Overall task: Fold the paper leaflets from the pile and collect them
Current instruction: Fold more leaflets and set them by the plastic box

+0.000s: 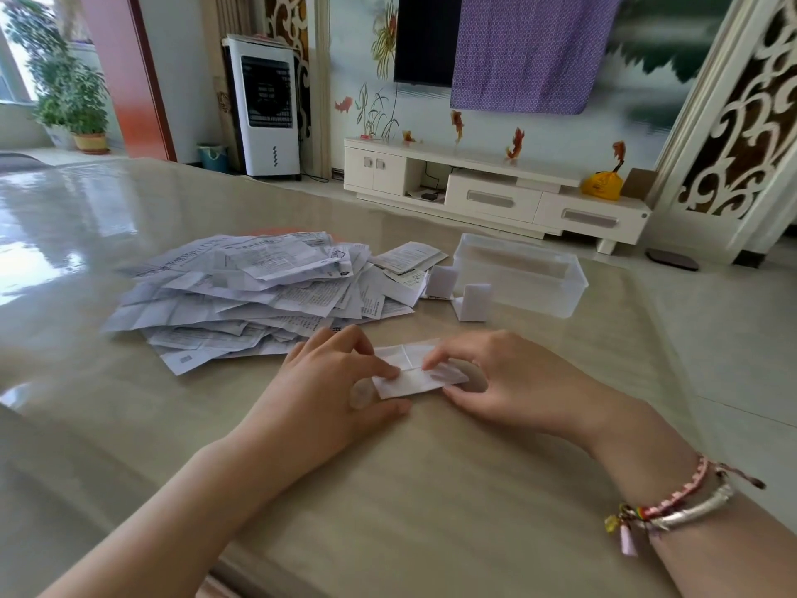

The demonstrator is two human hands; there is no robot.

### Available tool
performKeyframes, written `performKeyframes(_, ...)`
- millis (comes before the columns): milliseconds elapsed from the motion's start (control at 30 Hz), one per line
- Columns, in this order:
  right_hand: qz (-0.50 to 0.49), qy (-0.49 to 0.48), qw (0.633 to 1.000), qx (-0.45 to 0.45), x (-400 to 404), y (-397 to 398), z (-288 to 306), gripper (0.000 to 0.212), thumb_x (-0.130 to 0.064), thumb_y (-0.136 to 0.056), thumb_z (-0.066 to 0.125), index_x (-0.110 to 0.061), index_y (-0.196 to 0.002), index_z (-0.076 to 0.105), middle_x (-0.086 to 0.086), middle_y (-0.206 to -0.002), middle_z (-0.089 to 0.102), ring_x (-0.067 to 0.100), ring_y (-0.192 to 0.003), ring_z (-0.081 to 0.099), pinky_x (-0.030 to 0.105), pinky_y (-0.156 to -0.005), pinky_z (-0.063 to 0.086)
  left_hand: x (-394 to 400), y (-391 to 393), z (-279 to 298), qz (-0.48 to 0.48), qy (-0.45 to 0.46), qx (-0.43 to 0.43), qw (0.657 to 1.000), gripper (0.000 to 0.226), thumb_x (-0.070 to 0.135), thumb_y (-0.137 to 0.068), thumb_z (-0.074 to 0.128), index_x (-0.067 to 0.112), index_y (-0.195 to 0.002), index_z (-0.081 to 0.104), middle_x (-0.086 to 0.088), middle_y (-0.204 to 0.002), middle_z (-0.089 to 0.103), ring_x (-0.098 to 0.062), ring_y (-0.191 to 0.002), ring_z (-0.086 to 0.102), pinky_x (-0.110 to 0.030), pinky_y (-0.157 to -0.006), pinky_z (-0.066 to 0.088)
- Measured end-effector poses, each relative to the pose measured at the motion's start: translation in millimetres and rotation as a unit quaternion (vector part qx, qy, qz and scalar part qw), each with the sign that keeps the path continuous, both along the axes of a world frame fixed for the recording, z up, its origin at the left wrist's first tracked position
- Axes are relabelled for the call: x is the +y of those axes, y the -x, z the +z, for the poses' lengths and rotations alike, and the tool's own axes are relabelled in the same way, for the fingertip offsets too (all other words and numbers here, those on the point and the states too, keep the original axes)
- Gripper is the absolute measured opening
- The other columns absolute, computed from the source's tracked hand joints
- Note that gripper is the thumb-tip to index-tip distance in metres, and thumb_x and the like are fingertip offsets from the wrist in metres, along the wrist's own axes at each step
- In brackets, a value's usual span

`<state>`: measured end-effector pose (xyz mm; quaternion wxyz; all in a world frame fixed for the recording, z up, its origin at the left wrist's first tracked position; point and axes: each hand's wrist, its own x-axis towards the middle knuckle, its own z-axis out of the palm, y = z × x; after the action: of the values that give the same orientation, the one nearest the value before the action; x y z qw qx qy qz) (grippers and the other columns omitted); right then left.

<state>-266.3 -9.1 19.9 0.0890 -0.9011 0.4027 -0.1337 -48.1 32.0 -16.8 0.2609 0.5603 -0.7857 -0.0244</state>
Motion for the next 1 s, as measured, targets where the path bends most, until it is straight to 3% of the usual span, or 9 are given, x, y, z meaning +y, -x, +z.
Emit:
performKeyframes(100, -0.011, 0.011, 0.999, -0.043, 1, -2, -1, 0.023, -0.017, -0.087, 0.06, -0.029, -0.105, 0.068, -0.018, -0.101, 0.069, -0.003, -0.097, 0.061, 0.018, -0.083, 0.047, -1, 1, 0, 0.005, 0.004, 0.01, 1.0, 0.058, 0.08, -0.066, 0.042, 0.045, -0.103, 0.069, 0.023, -0.095, 0.048, -0.005, -0.092, 0.041, -0.024, -0.082, 0.033)
performKeyframes(233, -0.049, -0.017, 0.988, -0.146, -2, -1, -5, 0.014, -0.016, -0.086, 0.066, -0.028, -0.089, 0.071, -0.02, -0.085, 0.069, -0.008, -0.087, 0.062, 0.01, -0.08, 0.045, -5, 5, 4, 0.012, -0.006, 0.067, 0.998, 0.014, 0.047, -0.082, 0.064, 0.036, -0.085, 0.071, 0.016, -0.085, 0.054, -0.013, -0.084, 0.046, -0.028, -0.074, 0.037)
performKeyframes(367, -0.094, -0.046, 0.972, -0.21, -12, -7, -13, 0.011, -0.019, -0.085, 0.069, -0.028, -0.08, 0.069, -0.015, -0.078, 0.069, 0.004, -0.076, 0.064, 0.019, -0.074, 0.05, -13, 9, 8, 0.056, -0.034, 0.104, 0.992, 0.017, 0.033, -0.086, 0.064, 0.019, -0.079, 0.069, 0.007, -0.076, 0.058, -0.014, -0.073, 0.05, -0.028, -0.066, 0.04)
performKeyframes(467, -0.129, -0.051, 0.962, -0.237, -22, -14, -20, 0.003, -0.023, -0.085, 0.069, -0.022, -0.082, 0.068, -0.011, -0.075, 0.066, 0.004, -0.066, 0.057, 0.015, -0.064, 0.046, -20, 10, 9, 0.094, -0.056, 0.132, 0.985, 0.018, 0.031, -0.086, 0.064, 0.015, -0.079, 0.065, 0.007, -0.07, 0.059, -0.003, -0.066, 0.049, -0.014, -0.057, 0.034)
performKeyframes(567, -0.152, -0.053, 0.96, -0.23, -29, -20, -25, 0.008, -0.026, -0.086, 0.068, -0.02, -0.084, 0.064, -0.008, -0.075, 0.063, -0.002, -0.063, 0.051, 0.01, -0.059, 0.038, -22, 14, 9, 0.121, -0.078, 0.158, 0.977, 0.012, 0.029, -0.087, 0.064, 0.02, -0.094, 0.06, 0.01, -0.077, 0.058, -0.008, -0.076, 0.052, -0.023, -0.066, 0.04)
performKeyframes(700, -0.17, -0.052, 0.966, -0.185, -35, -26, -30, 0.012, -0.029, -0.088, 0.064, -0.019, -0.09, 0.057, 0.002, -0.077, 0.061, 0.018, -0.079, 0.053, 0.028, -0.066, 0.038, -16, 22, 6, 0.125, -0.057, 0.119, 0.983, 0.023, 0.031, -0.093, 0.055, 0.023, -0.112, 0.045, 0.009, -0.083, 0.051, -0.018, -0.091, 0.053, -0.033, -0.081, 0.042)
performKeyframes(833, -0.159, -0.017, 0.974, -0.161, -34, -29, -32, 0.018, -0.028, -0.089, 0.062, -0.015, -0.098, 0.053, -0.014, -0.072, 0.045, 0.02, -0.084, 0.049, 0.031, -0.073, 0.038, -15, 25, 5, 0.126, -0.03, 0.079, 0.988, 0.025, 0.032, -0.095, 0.049, 0.022, -0.116, 0.041, 0.005, -0.09, 0.046, -0.023, -0.1, 0.053, -0.035, -0.087, 0.041)
performKeyframes(1000, -0.153, 0.03, 0.979, -0.131, -32, -33, -30, 0.021, -0.028, -0.091, 0.06, -0.014, -0.103, 0.049, -0.011, -0.082, 0.045, 0.022, -0.094, 0.052, 0.035, -0.081, 0.043, -11, 25, 4, 0.13, -0.013, 0.055, 0.99, 0.025, 0.035, -0.095, 0.048, 0.024, -0.116, 0.041, 0.003, -0.1, 0.054, -0.022, -0.102, 0.054, -0.035, -0.09, 0.04)
